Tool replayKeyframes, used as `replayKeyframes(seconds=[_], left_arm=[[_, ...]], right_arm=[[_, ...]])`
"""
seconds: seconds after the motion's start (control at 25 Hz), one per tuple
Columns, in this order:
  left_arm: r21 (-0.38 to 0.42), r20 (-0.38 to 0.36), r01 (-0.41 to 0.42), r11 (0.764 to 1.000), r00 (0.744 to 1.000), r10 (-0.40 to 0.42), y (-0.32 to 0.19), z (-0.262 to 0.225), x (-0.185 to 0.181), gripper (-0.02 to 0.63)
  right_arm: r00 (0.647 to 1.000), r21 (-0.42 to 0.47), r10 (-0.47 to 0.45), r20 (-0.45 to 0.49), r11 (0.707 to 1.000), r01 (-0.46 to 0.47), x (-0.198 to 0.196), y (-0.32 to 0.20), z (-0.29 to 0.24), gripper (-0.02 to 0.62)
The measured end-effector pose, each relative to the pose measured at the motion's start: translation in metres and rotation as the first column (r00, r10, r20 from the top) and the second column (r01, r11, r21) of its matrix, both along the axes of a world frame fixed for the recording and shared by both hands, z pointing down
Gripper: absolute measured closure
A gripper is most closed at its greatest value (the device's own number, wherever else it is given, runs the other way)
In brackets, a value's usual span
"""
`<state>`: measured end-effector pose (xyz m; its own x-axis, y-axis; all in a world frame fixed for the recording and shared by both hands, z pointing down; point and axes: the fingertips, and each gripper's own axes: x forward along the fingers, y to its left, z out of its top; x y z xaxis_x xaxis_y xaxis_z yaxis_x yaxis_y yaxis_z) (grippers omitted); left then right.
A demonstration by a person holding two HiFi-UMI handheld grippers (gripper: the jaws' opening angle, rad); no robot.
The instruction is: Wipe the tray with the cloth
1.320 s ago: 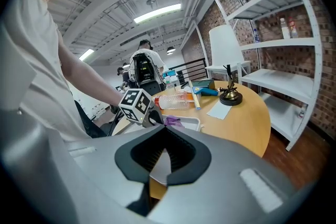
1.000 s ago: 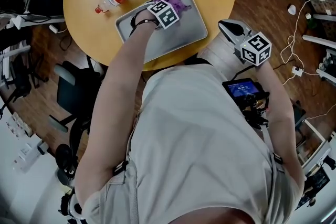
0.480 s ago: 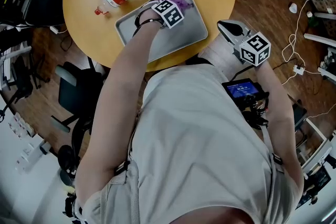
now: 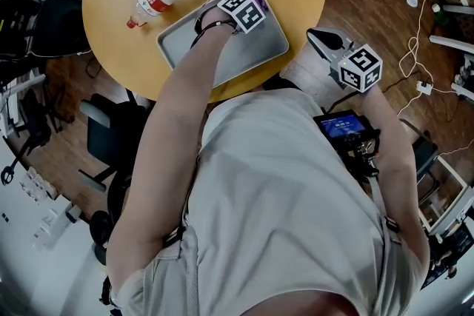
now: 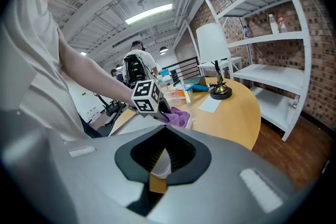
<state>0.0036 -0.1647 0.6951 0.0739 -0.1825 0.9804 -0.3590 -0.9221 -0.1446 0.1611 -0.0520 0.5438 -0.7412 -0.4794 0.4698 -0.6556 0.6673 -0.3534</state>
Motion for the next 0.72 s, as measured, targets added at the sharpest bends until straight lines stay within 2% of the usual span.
replayKeyframes(seconds=[0.28,0.56,0.72], left_arm=[[-0.007,0.02,-0.057,0.998,0.998,0.057,0.018,0.0,0.008,0.508],[-0.011,0.038,-0.155,0.988,0.987,0.156,0.072,0.0,0.029,0.509],[-0.037,0.016,-0.175,0.984,0.984,0.175,0.107,0.002,0.042,0.509]], right_arm=[[1.0,-0.004,-0.002,0.008,1.0,0.002,-0.001,-0.002,-0.001,0.592],[1.0,0.003,-0.026,0.01,1.0,0.026,-0.01,-0.005,-0.007,0.592],[0.999,0.003,-0.037,0.009,0.999,0.037,-0.014,-0.003,-0.007,0.592]])
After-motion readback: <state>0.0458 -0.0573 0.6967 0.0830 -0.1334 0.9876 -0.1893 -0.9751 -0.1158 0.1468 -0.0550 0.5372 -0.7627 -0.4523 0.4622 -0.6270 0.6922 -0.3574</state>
